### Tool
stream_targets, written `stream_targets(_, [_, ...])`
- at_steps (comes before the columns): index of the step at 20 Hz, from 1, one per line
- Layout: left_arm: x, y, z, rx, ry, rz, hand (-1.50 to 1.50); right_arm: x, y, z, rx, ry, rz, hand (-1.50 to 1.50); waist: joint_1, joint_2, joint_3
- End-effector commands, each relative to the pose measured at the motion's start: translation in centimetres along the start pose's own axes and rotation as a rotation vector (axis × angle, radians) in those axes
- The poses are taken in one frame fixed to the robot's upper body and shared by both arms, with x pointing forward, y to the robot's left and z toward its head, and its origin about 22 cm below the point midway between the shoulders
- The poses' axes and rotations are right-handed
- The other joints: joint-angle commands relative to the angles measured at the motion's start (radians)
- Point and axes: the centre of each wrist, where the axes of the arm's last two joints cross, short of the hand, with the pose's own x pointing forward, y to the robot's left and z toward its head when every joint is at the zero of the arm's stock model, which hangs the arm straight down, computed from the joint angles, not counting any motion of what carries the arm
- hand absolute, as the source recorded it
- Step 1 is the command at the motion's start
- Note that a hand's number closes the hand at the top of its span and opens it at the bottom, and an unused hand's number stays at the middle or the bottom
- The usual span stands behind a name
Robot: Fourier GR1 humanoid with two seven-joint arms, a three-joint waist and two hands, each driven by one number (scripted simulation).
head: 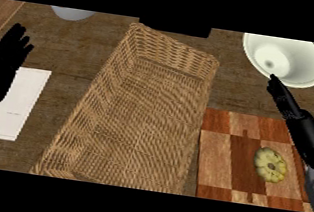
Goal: Pick the squash from the cutting board and place it in the basket
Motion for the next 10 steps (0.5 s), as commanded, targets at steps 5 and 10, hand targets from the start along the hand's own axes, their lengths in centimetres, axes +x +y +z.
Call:
stream_targets(5, [3.7, -1.3, -0.5, -0.130, -0.253, -0.234, 0.00, 2.4, 8.9, -0.3, 0.739, -0.099, 0.060, 1.50, -0.005, -0.005, 0.007])
stream_targets(10, [1.1, -2.7, 0.7, -0.183, -0.232, -0.271, 0.00, 1.1, 17.7, 6.5, 0.865, -0.095, -0.213, 1.50, -0.059, -0.012, 0.008])
